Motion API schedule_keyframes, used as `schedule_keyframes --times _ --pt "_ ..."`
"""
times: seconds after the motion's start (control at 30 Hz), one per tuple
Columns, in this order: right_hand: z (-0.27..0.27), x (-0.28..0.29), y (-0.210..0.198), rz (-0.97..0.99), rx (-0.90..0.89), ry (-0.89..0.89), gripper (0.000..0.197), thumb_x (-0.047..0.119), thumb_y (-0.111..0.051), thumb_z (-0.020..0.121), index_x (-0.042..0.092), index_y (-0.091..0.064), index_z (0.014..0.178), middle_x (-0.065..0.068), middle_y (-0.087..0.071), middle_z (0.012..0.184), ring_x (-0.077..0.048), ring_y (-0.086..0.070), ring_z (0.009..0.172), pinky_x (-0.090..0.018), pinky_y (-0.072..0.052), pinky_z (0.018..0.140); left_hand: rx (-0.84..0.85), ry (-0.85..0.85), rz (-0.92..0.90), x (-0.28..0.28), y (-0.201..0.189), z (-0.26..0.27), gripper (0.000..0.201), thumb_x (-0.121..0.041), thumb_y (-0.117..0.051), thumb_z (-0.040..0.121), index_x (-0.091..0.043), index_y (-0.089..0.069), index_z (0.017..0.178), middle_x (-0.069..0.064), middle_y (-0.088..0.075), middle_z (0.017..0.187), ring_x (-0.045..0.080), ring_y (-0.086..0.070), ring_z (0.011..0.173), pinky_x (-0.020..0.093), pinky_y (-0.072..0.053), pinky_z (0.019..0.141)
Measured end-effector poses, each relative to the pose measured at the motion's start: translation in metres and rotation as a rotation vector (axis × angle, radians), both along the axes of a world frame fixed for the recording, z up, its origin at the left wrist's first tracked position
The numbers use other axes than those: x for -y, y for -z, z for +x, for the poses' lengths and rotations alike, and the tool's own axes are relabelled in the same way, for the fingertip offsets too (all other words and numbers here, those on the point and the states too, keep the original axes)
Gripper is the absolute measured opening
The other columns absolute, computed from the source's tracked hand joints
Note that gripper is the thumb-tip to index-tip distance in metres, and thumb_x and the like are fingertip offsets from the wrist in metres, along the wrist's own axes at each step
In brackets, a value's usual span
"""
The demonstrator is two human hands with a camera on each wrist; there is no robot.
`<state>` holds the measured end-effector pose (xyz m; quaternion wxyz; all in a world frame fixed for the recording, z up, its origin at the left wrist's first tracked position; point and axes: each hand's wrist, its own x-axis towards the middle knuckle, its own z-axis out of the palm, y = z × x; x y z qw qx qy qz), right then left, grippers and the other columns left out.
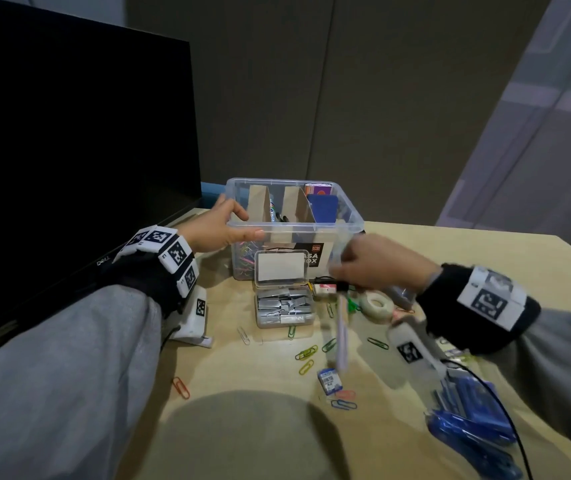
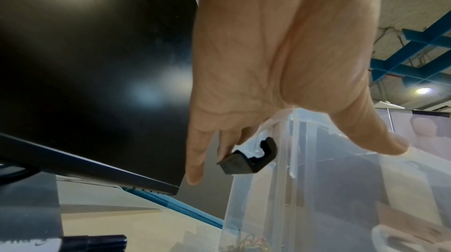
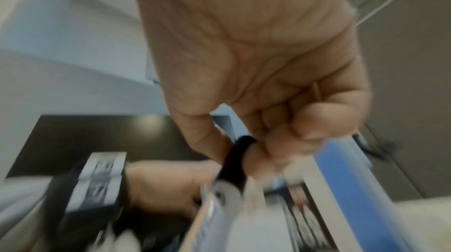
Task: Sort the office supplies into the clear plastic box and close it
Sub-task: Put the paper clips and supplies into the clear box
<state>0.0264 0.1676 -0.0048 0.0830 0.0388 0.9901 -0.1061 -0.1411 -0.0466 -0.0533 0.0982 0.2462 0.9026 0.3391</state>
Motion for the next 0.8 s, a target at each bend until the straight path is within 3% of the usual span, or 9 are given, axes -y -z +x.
schedule_keyframes --times 0.13,0.2,0.27,0.33,0.43,0.53,0.6,0.7,0.8 --pt "-0.022 -0.003 -0.047 -0.406 -0.290 -0.008 0.028 0.030 -0.057 0.095 0.007 -0.069 0.085 0.000 -0.065 0.067 -0.004 -0.055 0.051 -0.021 -0.046 0.054 -0.003 -0.004 -0.006 0.001 0.000 0.001 0.040 -0.053 -0.068 0.080 -0.031 -0.044 0.101 0.000 -0.034 0.140 0.017 -0.044 0.119 0.040 -0.042 0.099" --pt "-0.033 -0.005 -0.063 -0.569 -0.549 -0.033 0.026 0.021 -0.058 0.094 -0.001 -0.067 0.083 -0.003 -0.064 0.066 -0.009 -0.057 0.053 -0.023 -0.048 0.053 -0.003 -0.001 -0.005 0.001 -0.001 0.000 0.042 -0.053 -0.068 0.080 -0.029 -0.044 0.104 -0.001 -0.034 0.138 0.014 -0.043 0.115 0.036 -0.040 0.096" --pt "-0.045 -0.004 -0.071 -0.625 -0.843 -0.060 0.018 0.019 -0.061 0.092 0.006 -0.067 0.080 -0.001 -0.066 0.067 -0.014 -0.062 0.058 -0.025 -0.052 0.055 0.009 0.009 -0.004 0.001 -0.001 -0.001 0.041 -0.053 -0.069 0.079 -0.029 -0.045 0.103 -0.002 -0.034 0.138 0.015 -0.043 0.117 0.035 -0.039 0.095" --pt "-0.059 0.000 -0.067 -0.529 -0.990 -0.097 0.010 0.019 -0.063 0.089 0.012 -0.070 0.085 0.000 -0.071 0.076 -0.013 -0.067 0.069 -0.024 -0.056 0.063 0.024 0.015 0.006 0.001 -0.001 -0.001 0.040 -0.053 -0.069 0.079 -0.030 -0.045 0.101 -0.001 -0.033 0.139 0.017 -0.043 0.121 0.036 -0.039 0.097" --pt "-0.076 0.006 -0.044 -0.222 -0.934 -0.180 0.014 0.019 -0.063 0.089 0.009 -0.072 0.095 -0.003 -0.072 0.085 -0.014 -0.068 0.075 -0.031 -0.058 0.075 0.019 0.017 0.017 0.001 -0.001 0.000 0.039 -0.050 -0.068 0.081 -0.028 -0.045 0.103 -0.001 -0.033 0.140 0.013 -0.040 0.117 0.034 -0.038 0.097" --pt "-0.087 0.012 -0.022 0.031 -0.901 -0.266 0.016 0.019 -0.060 0.091 0.008 -0.071 0.095 -0.007 -0.069 0.084 -0.022 -0.064 0.076 -0.039 -0.055 0.075 0.031 0.030 0.017 0.002 -0.002 0.001 0.041 -0.050 -0.068 0.082 -0.026 -0.046 0.106 -0.001 -0.031 0.144 0.013 -0.039 0.118 0.033 -0.037 0.094" --pt "-0.091 0.013 -0.014 0.113 -0.799 -0.255 0.020 0.019 -0.057 0.094 0.007 -0.070 0.101 -0.009 -0.067 0.091 -0.025 -0.062 0.084 -0.033 -0.050 0.076 0.041 0.036 0.018 0.003 -0.003 0.002 0.042 -0.050 -0.067 0.083 -0.025 -0.046 0.109 0.000 -0.029 0.146 0.013 -0.038 0.119 0.034 -0.037 0.094" --pt "-0.091 0.012 -0.008 0.258 -0.443 -0.208 0.028 0.030 -0.053 0.097 0.009 -0.070 0.097 -0.007 -0.065 0.098 -0.020 -0.060 0.091 -0.025 -0.042 0.075 0.047 0.036 0.031 0.003 -0.004 0.003 0.039 -0.049 -0.068 0.083 -0.026 -0.046 0.106 0.001 -0.030 0.144 0.017 -0.040 0.125 0.034 -0.038 0.095" --pt "-0.083 0.008 -0.008 0.212 -0.402 -0.216 0.032 0.034 -0.051 0.098 0.009 -0.071 0.095 -0.007 -0.059 0.099 -0.021 -0.055 0.095 -0.029 -0.044 0.078 0.043 0.038 0.036 0.003 -0.004 0.003 0.041 -0.048 -0.067 0.083 -0.024 -0.046 0.108 0.002 -0.030 0.145 0.015 -0.040 0.122 0.034 -0.038 0.096"
